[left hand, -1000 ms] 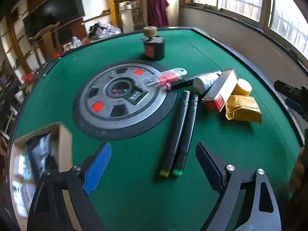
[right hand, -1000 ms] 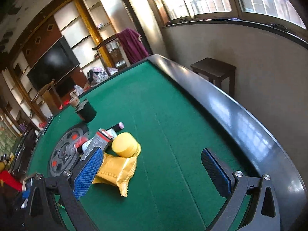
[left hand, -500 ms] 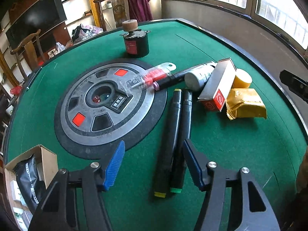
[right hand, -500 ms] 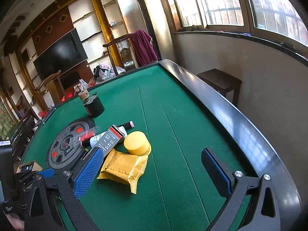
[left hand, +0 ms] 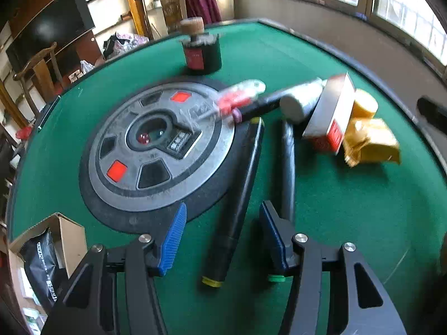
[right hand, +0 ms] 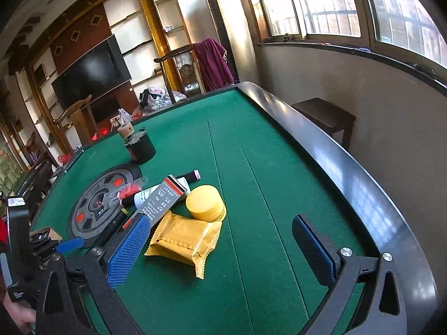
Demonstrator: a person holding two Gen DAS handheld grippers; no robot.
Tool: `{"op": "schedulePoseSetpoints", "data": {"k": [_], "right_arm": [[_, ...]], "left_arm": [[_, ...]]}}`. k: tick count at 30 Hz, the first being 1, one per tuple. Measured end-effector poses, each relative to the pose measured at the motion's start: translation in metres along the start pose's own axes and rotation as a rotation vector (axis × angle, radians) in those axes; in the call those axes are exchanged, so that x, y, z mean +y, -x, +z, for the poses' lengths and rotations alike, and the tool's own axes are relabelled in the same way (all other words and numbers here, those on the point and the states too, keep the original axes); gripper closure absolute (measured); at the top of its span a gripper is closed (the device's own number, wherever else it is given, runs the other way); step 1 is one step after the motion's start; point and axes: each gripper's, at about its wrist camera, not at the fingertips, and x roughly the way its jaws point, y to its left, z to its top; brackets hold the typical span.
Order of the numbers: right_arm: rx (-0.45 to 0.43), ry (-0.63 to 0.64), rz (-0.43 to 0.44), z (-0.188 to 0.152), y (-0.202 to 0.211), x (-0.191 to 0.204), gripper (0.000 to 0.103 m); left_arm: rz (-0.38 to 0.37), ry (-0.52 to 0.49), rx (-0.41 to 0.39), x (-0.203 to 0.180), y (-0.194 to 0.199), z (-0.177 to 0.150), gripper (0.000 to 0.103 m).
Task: Organize objects
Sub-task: 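Grasp a black marker with the left gripper while the right gripper grasps the other black marker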
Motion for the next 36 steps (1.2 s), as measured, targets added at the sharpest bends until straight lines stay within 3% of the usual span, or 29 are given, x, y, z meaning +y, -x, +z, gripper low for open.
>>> {"op": "schedulePoseSetpoints", "data": {"k": [7,11,15,17,19,20,24,28,36], "right_arm": [[0.016,-0.004,0.011,0.000,-0.004,0.000,0.000],[0.003,0.002,0.006,0.000,-0.001,0.001,0.000],[0.002,0.010,-0.003,0.001,-0.003,0.002,0.000],[0.000,0.015,-0.003,0.001,-0.003,0.003,0.000],[-0.006,0.023,-0.007,0.001,-0.003,0.004,0.000],[-0.011,0.029,-0.009,0.000,-0.001,0.005,0.000],[-0.022,0.046,-0.019,-0.001,0.000,0.008,0.000],[-0.013,0.052,-0.027,-0.001,-0.003,0.008,0.000],[0.004,0.070,-0.051,-0.005,-0.009,0.011,0.000]], "left_arm": [[0.047,-0.035,0.008,-0.008,-0.014,0.013,0.049],[0.006,-0.051,-0.054,-0.015,-0.014,0.008,0.045],[-0.003,-0.022,-0.043,-0.016,-0.011,0.004,0.043],[-0.033,0.008,-0.016,-0.013,-0.010,0.004,0.050],[-0.048,0.018,-0.004,-0.014,-0.006,0.001,0.078],[-0.038,0.015,0.002,-0.017,-0.003,-0.002,0.087],[-0.024,0.022,0.012,-0.018,0.007,-0.016,0.089],[-0.064,0.121,0.017,-0.002,0.023,-0.040,0.089],[-0.058,0.228,0.000,0.008,0.047,-0.080,0.089]]}}
